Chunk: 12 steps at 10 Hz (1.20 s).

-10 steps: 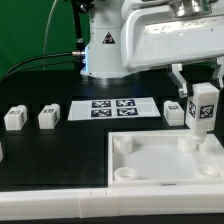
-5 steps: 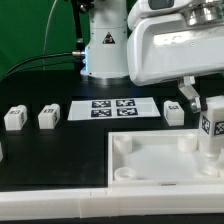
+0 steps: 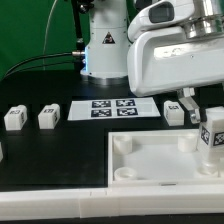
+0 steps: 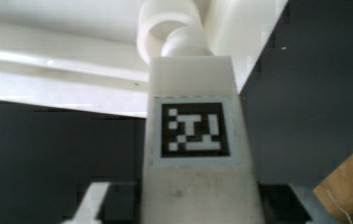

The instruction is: Assemble one leg

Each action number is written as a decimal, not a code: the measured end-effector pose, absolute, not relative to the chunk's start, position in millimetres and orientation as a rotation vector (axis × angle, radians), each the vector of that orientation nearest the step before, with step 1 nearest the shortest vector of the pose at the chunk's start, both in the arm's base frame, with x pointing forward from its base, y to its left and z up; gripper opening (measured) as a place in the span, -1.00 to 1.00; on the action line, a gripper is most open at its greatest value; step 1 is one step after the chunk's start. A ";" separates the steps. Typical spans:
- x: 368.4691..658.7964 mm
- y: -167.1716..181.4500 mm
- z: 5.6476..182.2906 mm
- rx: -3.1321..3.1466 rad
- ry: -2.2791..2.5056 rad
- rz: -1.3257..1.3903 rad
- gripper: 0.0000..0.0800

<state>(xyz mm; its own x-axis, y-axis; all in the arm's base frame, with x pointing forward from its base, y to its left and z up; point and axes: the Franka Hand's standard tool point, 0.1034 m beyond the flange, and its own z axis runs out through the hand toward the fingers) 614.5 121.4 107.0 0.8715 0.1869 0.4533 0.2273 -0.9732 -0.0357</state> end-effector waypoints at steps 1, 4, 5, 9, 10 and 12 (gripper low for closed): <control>614.4 121.2 106.6 -2.954 -0.328 -0.701 -0.27; 615.3 120.4 105.4 -2.950 -0.327 -0.720 -0.27; 616.1 120.2 105.5 -2.947 -0.325 -0.735 -0.27; 619.7 117.5 105.5 -2.936 -0.320 -0.789 -0.27; 619.6 116.7 105.2 -2.936 -0.321 -0.791 -0.27; 619.1 115.2 103.4 -2.938 -0.320 -0.787 -0.27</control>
Offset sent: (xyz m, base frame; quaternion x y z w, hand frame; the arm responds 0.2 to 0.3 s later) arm -0.0018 -0.0009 -0.0068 0.0032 0.0119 -0.0005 0.9999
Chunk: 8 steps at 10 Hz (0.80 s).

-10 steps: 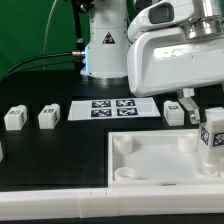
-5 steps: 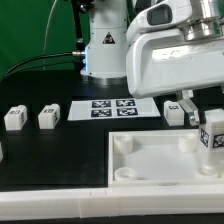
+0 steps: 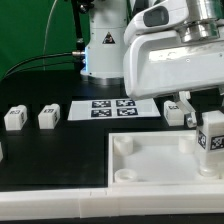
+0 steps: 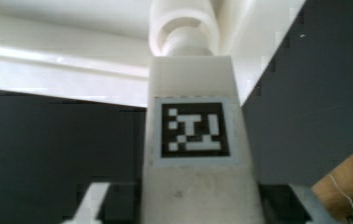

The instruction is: Assemble one leg

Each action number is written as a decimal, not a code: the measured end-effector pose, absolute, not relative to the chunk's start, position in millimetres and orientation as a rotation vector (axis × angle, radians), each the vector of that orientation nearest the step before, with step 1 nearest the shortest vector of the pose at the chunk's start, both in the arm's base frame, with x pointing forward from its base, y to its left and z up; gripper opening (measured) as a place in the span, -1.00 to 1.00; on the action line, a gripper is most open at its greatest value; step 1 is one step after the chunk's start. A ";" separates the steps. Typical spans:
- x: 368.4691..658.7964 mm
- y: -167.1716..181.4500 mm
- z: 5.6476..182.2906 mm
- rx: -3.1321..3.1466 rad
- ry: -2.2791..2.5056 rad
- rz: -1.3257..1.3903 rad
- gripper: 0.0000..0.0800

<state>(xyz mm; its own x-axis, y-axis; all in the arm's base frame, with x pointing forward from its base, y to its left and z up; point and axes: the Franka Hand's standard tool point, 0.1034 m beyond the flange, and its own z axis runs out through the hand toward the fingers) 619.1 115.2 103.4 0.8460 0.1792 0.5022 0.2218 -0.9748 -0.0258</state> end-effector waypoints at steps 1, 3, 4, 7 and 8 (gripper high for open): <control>617.9 114.8 101.3 -2.940 -0.319 -0.783 -0.27; 616.0 114.9 95.5 -2.939 -0.318 -0.785 -0.27; 615.0 114.9 92.2 -2.939 -0.317 -0.783 -0.27; 615.7 115.0 90.6 -2.927 -0.313 -0.830 -0.27; 616.1 115.1 90.7 -2.925 -0.312 -0.836 -0.27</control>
Offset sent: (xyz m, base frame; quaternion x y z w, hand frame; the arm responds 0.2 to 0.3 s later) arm -0.0063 0.0001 -0.0096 -0.0007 0.0051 0.0040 1.0000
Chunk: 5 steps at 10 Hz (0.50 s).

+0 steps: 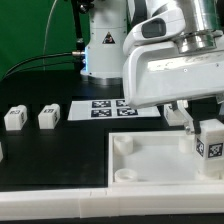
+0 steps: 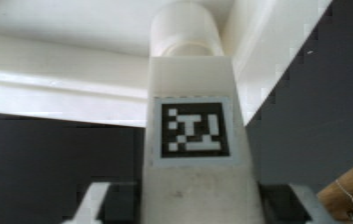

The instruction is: Assemble one leg

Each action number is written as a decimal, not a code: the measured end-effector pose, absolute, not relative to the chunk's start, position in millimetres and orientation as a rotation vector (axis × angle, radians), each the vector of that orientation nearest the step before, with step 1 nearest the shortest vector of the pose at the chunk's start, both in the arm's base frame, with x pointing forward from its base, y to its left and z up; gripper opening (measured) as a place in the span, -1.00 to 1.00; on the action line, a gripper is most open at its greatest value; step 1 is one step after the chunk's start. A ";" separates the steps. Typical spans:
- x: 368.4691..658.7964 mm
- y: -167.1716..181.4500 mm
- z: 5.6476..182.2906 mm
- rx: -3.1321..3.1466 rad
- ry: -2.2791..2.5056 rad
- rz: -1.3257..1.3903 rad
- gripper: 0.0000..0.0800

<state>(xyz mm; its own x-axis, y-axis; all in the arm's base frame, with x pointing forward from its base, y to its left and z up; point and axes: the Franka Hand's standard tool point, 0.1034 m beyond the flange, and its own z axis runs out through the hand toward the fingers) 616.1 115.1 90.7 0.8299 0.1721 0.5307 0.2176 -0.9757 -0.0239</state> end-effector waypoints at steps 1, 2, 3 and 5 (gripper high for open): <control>616.1 115.2 90.7 -2.925 -0.309 -0.836 -0.27; 616.1 115.1 90.8 -2.925 -0.306 -0.836 -0.27; 616.1 115.3 90.8 -2.925 -0.305 -0.835 -0.26; 616.0 116.5 90.9 -2.924 -0.308 -0.835 0.16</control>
Offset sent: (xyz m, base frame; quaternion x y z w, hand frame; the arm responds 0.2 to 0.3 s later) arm -0.0005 0.0016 0.0031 -0.0053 -0.0082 0.0031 0.9999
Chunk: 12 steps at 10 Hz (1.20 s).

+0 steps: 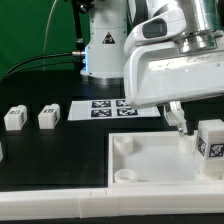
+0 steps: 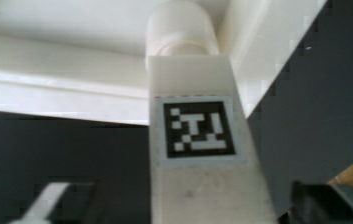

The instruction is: Assemble one leg

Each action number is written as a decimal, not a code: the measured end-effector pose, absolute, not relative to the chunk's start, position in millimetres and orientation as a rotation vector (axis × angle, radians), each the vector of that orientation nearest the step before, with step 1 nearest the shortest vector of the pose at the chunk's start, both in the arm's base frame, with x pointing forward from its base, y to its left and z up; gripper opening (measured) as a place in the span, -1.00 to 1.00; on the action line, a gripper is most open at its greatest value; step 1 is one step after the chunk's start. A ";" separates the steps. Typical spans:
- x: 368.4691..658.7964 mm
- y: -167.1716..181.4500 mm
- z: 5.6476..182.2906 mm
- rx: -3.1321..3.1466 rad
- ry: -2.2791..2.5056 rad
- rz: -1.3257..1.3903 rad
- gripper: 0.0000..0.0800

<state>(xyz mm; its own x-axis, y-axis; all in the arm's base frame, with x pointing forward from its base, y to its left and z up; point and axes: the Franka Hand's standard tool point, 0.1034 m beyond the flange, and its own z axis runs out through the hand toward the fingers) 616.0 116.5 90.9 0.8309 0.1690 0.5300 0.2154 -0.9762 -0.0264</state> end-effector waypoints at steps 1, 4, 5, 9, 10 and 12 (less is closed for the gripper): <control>616.0 116.5 90.8 -2.924 -0.308 -0.834 0.51; 616.0 116.4 90.8 -2.924 -0.308 -0.834 0.62; 616.0 116.5 90.8 -2.924 -0.308 -0.834 0.62; 616.0 117.6 91.5 -2.923 -0.311 -0.835 0.62; 616.6 117.6 93.4 -2.923 -0.311 -0.838 0.62; 616.7 118.7 98.4 -2.930 -0.317 -0.808 0.62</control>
Offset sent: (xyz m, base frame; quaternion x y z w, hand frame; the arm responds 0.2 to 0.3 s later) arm -0.0003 -0.0006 0.0010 -0.0017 -0.0014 -0.0030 1.0000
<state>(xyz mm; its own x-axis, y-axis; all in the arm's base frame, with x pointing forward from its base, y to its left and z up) 616.7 118.7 98.4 0.8388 0.1761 0.5152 0.2215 -0.9748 -0.0274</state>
